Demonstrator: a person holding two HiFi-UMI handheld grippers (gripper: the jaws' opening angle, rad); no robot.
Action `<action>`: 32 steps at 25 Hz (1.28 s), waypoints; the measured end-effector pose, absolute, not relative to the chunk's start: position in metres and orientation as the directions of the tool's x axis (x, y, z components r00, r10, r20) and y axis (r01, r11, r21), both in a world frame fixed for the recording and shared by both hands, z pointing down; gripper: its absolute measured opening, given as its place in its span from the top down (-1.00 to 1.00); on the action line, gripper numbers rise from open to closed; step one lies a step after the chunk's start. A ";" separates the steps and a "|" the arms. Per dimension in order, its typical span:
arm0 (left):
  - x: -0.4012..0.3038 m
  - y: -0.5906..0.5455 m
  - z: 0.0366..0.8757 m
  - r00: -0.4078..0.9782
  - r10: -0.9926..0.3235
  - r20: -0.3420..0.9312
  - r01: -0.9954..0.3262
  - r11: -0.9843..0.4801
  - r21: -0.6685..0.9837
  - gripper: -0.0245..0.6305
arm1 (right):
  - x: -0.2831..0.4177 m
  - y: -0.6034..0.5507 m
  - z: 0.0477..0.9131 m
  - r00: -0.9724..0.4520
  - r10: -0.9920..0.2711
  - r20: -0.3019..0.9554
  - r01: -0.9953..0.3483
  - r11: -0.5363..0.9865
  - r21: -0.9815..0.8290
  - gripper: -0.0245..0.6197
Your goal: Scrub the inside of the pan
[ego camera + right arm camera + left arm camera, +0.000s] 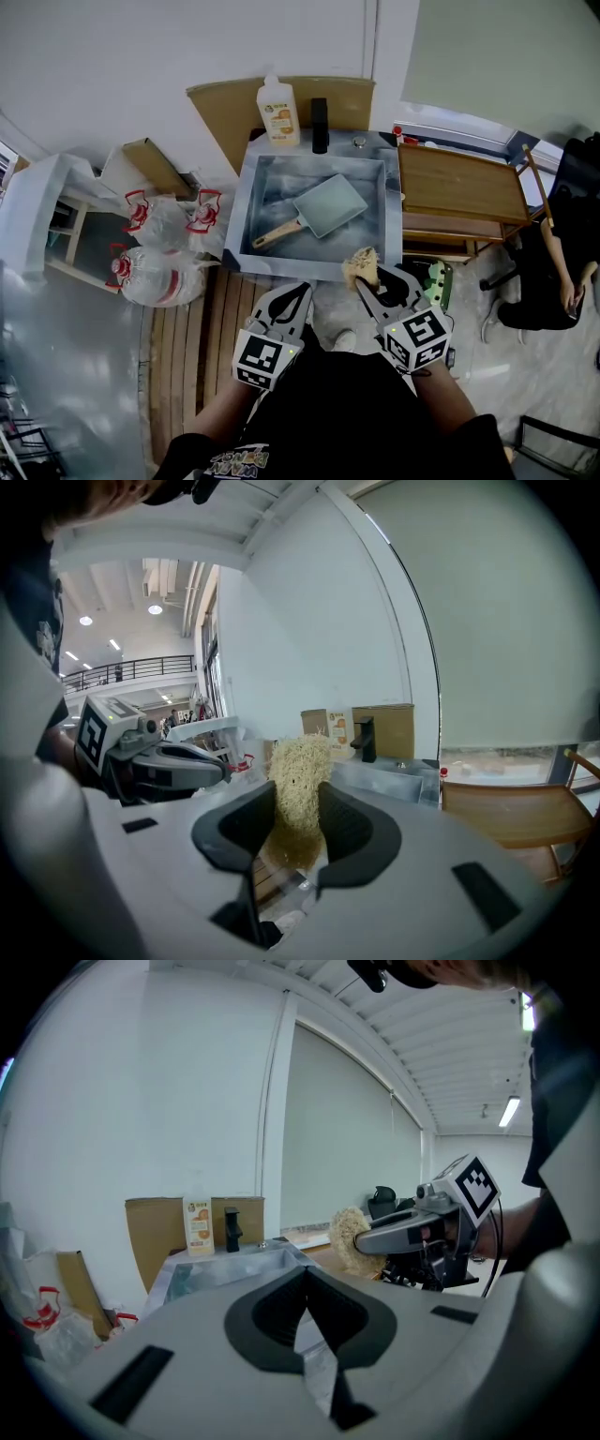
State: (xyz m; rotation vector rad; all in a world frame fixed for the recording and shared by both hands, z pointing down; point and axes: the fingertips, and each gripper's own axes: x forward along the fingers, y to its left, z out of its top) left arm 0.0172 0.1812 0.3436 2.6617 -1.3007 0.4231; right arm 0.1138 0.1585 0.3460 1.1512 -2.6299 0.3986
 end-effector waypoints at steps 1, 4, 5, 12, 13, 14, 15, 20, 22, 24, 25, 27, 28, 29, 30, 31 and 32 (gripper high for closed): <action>0.019 0.180 0.343 0.585 -0.748 0.313 -0.789 -0.614 0.009 0.90 | 0.115 0.158 0.347 -0.661 -0.676 0.325 -0.742 0.652 -0.153 0.47; 0.024 0.180 0.341 0.585 -0.748 0.312 -0.789 -0.615 0.006 0.90 | 0.119 0.158 0.348 -0.666 -0.672 0.326 -0.739 0.653 -0.164 0.47; 0.026 0.181 0.340 0.585 -0.748 0.313 -0.788 -0.615 0.004 0.90 | 0.120 0.159 0.348 -0.667 -0.670 0.326 -0.738 0.653 -0.166 0.47; 0.031 0.182 0.341 0.585 -0.745 0.322 -0.785 -0.619 -0.005 0.90 | 0.124 0.161 0.351 -0.672 -0.665 0.326 -0.733 0.658 -0.171 0.47; 0.032 0.182 0.341 0.585 -0.744 0.322 -0.785 -0.620 -0.006 0.90 | 0.125 0.162 0.352 -0.673 -0.664 0.326 -0.733 0.658 -0.171 0.47; 0.034 0.183 0.341 0.585 -0.744 0.323 -0.784 -0.620 -0.007 0.90 | 0.126 0.163 0.352 -0.673 -0.664 0.327 -0.733 0.658 -0.173 0.48; 0.035 0.184 0.341 0.586 -0.743 0.324 -0.783 -0.622 -0.008 0.90 | 0.126 0.164 0.352 -0.673 -0.663 0.327 -0.733 0.658 -0.175 0.47; 0.037 0.185 0.341 0.589 -0.737 0.332 -0.779 -0.627 -0.013 0.90 | 0.127 0.165 0.352 -0.676 -0.663 0.322 -0.731 0.657 -0.182 0.47; 0.038 0.185 0.342 0.589 -0.736 0.334 -0.777 -0.629 -0.017 0.90 | 0.128 0.166 0.353 -0.677 -0.663 0.321 -0.731 0.658 -0.183 0.47; 0.039 0.186 0.343 0.589 -0.735 0.337 -0.777 -0.630 -0.016 0.90 | 0.129 0.167 0.355 -0.677 -0.662 0.323 -0.731 0.656 -0.187 0.47; 0.040 0.187 0.343 0.589 -0.734 0.337 -0.776 -0.630 -0.015 0.90 | 0.129 0.168 0.355 -0.676 -0.662 0.323 -0.732 0.655 -0.188 0.47; 0.040 0.186 0.343 0.589 -0.734 0.337 -0.777 -0.630 -0.013 0.90 | 0.130 0.168 0.354 -0.675 -0.663 0.323 -0.733 0.654 -0.189 0.47; 0.041 0.186 0.343 0.589 -0.734 0.337 -0.777 -0.629 -0.011 0.90 | 0.131 0.168 0.354 -0.675 -0.664 0.322 -0.733 0.654 -0.189 0.47; 0.041 0.186 0.343 0.589 -0.735 0.336 -0.778 -0.628 -0.009 0.90 | 0.131 0.167 0.354 -0.676 -0.664 0.321 -0.733 0.654 -0.190 0.47; 0.041 0.186 0.342 0.589 -0.736 0.334 -0.779 -0.627 -0.007 0.90 | 0.131 0.167 0.354 -0.676 -0.663 0.321 -0.732 0.654 -0.191 0.47; 0.041 0.186 0.342 0.589 -0.736 0.334 -0.780 -0.626 -0.006 0.90 | 0.130 0.168 0.354 -0.677 -0.662 0.321 -0.731 0.655 -0.192 0.47; 0.041 0.187 0.342 0.589 -0.736 0.334 -0.780 -0.626 -0.005 0.90 | 0.130 0.168 0.355 -0.678 -0.661 0.322 -0.730 0.655 -0.193 0.47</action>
